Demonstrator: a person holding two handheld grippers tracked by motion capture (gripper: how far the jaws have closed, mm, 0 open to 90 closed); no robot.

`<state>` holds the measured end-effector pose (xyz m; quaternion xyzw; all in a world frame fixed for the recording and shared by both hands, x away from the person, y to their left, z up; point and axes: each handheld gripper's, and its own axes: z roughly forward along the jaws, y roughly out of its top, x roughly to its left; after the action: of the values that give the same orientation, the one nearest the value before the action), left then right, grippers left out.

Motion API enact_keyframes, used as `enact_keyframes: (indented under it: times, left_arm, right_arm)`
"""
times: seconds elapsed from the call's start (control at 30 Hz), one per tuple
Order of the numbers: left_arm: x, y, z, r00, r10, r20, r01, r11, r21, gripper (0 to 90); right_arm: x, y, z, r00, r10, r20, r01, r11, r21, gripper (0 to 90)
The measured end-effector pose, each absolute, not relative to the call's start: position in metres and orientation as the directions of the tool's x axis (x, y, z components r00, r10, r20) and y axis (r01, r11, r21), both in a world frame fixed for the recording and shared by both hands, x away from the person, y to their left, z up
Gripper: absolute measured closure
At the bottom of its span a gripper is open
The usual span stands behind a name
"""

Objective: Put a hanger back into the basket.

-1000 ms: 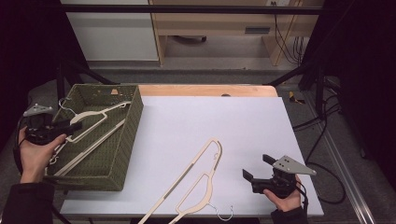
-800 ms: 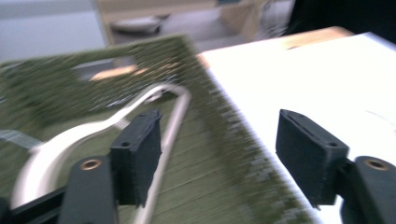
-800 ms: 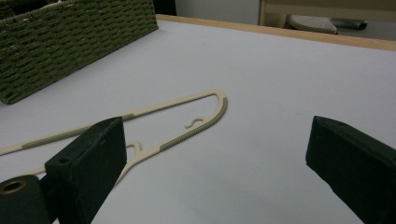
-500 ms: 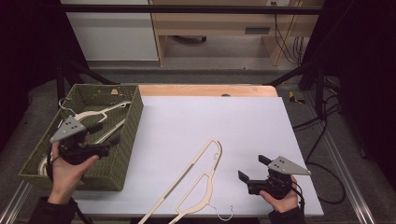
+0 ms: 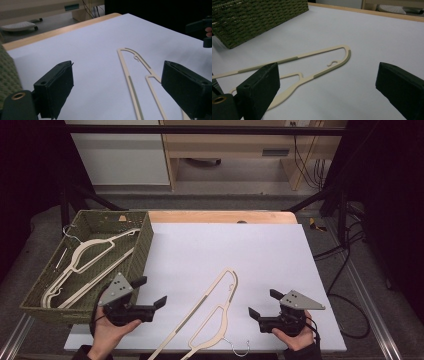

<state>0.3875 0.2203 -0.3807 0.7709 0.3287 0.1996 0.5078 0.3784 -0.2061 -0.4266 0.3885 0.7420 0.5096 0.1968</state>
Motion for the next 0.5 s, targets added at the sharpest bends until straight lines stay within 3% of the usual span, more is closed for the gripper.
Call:
enact_keyframes:
  times: [0.5]
  left_arm:
    - [0.38, 0.187, -0.432, 0.743, 0.666, -0.056, 0.378, -0.35, 0.857, 10.1]
  right_arm:
    - [0.368, -0.183, -0.437, -0.667, 0.736, 0.112, 0.413, 0.241, 0.878, 8.9]
